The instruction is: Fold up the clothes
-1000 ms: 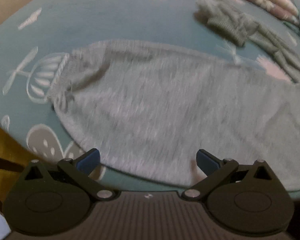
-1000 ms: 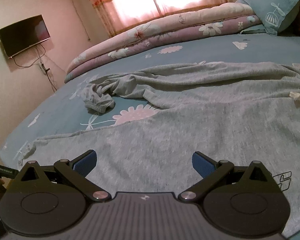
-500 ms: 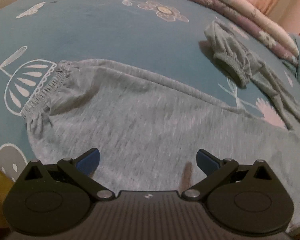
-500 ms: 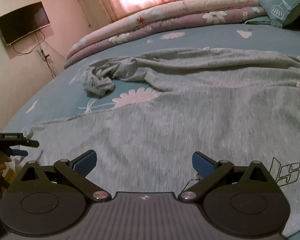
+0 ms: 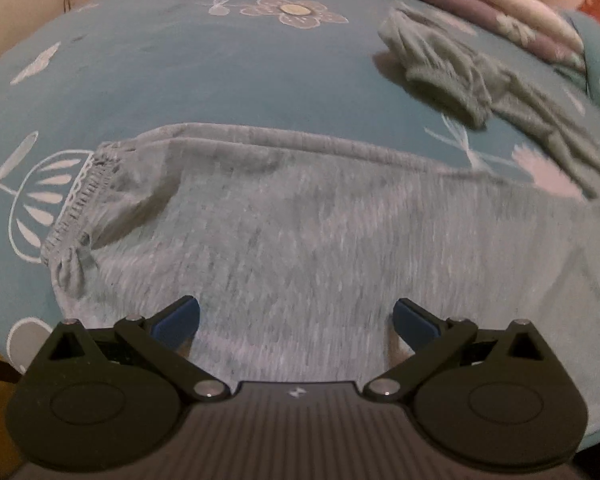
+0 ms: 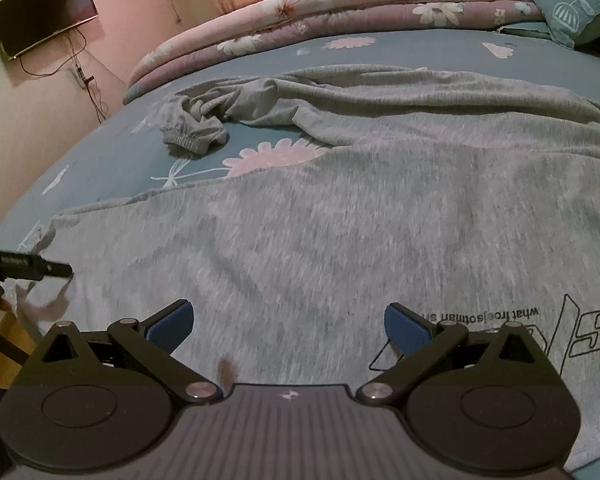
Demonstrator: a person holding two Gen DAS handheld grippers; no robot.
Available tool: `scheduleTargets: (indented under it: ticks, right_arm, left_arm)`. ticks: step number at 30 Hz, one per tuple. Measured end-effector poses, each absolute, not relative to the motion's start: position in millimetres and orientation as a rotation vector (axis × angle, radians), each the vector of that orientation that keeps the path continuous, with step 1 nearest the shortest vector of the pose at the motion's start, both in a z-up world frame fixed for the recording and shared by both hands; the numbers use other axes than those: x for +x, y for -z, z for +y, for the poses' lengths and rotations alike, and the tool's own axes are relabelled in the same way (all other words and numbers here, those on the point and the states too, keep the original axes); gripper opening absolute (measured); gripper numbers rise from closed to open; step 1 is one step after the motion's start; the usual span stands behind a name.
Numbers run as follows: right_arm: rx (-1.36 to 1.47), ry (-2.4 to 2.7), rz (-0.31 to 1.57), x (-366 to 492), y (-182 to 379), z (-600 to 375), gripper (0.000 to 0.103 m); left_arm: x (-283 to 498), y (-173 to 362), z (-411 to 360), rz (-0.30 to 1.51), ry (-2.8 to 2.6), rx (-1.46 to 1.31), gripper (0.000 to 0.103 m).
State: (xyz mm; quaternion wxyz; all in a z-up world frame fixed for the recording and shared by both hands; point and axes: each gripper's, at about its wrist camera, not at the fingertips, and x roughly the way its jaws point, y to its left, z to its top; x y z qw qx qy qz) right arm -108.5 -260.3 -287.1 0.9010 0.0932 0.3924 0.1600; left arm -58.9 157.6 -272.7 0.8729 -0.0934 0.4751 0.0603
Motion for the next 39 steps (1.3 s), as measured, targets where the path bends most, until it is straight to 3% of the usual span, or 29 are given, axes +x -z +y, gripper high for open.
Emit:
scheduleTargets:
  ticks: [6,12,23,32,39]
  right_arm:
    - [0.184,-0.330,0.796,-110.8,285.3,-261.8,0.103]
    - [0.175,-0.323,0.799,-108.4,287.1,-260.7,0.103]
    - [0.070,-0.309,0.795,-105.7,293.8,-247.3,0.103]
    - [0.106,-0.333,0.798,-108.0,290.0,-249.9,0.103]
    - [0.097,-0.331,0.801,-108.2,290.4,-247.6,0.103]
  left_arm:
    - [-53.1,245.4,179.4,0.820,-0.082,-0.287,0.102]
    - [-14.7,258.6,209.0,0.792,-0.108,-0.380,0.102]
    - [32.3,275.5,234.0,0.805,-0.153,-0.405,0.102]
    - [-17.9,239.8,233.4,0.811,-0.041,-0.435,0.102]
    - [-8.0,273.8,250.5,0.887,-0.138,-0.451,0.102]
